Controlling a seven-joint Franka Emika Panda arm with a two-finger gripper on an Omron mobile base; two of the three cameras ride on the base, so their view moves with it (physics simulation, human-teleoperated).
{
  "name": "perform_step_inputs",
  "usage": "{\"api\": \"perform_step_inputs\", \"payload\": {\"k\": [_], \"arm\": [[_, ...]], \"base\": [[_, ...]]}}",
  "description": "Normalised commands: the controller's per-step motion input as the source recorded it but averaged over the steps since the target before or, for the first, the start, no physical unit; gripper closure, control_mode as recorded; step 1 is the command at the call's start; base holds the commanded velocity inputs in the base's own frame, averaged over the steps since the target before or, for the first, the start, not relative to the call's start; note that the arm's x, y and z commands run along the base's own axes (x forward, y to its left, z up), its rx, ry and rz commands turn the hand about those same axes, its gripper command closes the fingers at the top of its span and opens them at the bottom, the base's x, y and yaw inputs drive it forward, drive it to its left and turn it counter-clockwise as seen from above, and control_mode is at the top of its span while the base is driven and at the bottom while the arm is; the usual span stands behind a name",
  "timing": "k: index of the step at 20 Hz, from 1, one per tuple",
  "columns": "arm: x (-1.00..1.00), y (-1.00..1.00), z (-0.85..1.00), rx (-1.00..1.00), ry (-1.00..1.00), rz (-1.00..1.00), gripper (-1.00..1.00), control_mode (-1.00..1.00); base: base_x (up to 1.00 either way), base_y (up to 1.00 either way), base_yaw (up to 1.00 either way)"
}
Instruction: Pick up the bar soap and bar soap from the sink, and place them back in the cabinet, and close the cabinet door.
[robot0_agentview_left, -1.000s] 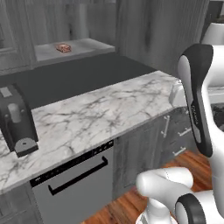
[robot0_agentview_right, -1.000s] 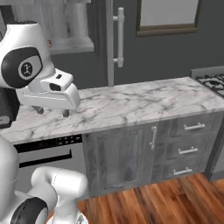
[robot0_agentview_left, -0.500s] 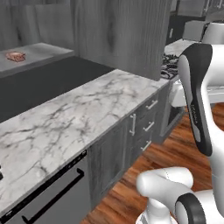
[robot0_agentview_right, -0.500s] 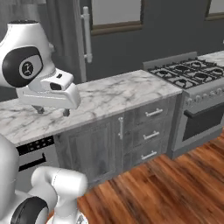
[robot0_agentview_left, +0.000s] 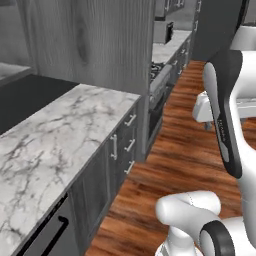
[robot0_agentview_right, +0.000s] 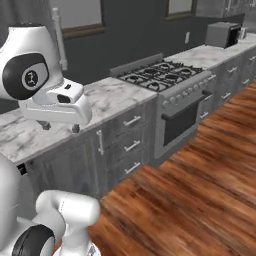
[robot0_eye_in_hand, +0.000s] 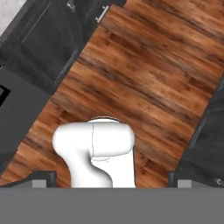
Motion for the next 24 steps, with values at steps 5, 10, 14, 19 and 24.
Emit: {"api": "perform_step_inputs", "payload": {"k": [5,10,14,19,24], "arm": [[0.0,0.0,0.0,0.0,0.0,0.0,-1.0,1.0],[0.0,0.0,0.0,0.0,0.0,0.0,-1.0,1.0],[0.0,0.0,0.0,0.0,0.0,0.0,-1.0,1.0],[0.0,0.0,0.0,0.0,0.0,0.0,-1.0,1.0],[0.0,0.0,0.0,0.0,0.0,0.0,-1.0,1.0]], "base": [[0.0,-0.2,-0.54],[0.0,-0.25,-0.51],[0.02,-0.31,-0.46],[0.16,-0.33,-0.37],[0.51,-0.04,-0.09]]}}
